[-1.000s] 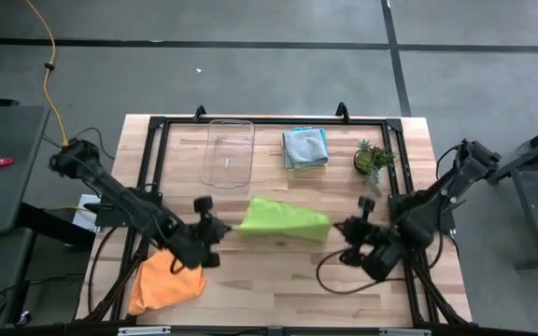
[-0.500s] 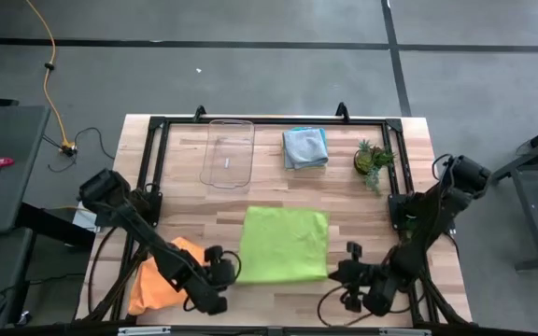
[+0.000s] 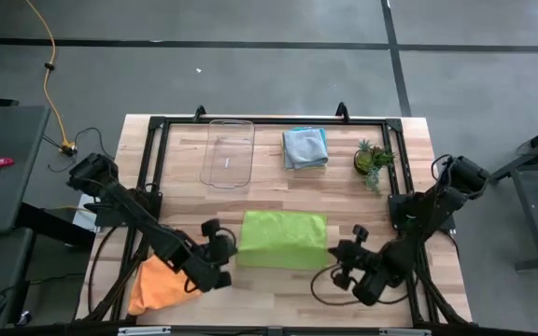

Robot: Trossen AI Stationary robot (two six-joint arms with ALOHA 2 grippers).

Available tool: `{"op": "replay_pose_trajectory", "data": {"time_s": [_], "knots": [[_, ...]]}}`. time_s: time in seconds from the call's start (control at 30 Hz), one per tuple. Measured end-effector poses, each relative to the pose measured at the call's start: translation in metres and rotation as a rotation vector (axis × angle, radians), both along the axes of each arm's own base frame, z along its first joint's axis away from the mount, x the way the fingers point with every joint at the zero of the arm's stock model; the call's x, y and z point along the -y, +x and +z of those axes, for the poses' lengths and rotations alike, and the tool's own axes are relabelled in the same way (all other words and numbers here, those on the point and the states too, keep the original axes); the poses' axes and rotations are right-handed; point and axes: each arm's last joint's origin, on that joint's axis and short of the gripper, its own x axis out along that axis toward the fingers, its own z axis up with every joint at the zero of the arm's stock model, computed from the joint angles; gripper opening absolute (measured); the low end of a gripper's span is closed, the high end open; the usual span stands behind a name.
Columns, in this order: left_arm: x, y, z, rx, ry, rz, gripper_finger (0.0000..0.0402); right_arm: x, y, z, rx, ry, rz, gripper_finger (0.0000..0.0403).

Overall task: Fold microfiber towels
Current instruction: Fold the green microfiber cloth

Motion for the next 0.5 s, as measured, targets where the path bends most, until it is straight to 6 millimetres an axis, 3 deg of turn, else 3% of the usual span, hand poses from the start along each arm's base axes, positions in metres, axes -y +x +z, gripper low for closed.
{"op": "replay_pose_trajectory", "data": {"time_s": [0.3,0.5], "knots": [[-0.051,0.018,-0.015,-0.143,0.148,0.129,0.0,0.03,0.01,-0.017,-0.041,-0.006,-0.139,0.0],[-0.067,0.024,-0.017,-0.163,0.167,0.175,0.0,0.041,0.013,-0.025,-0.06,0.024,-0.193,0.0]]}}
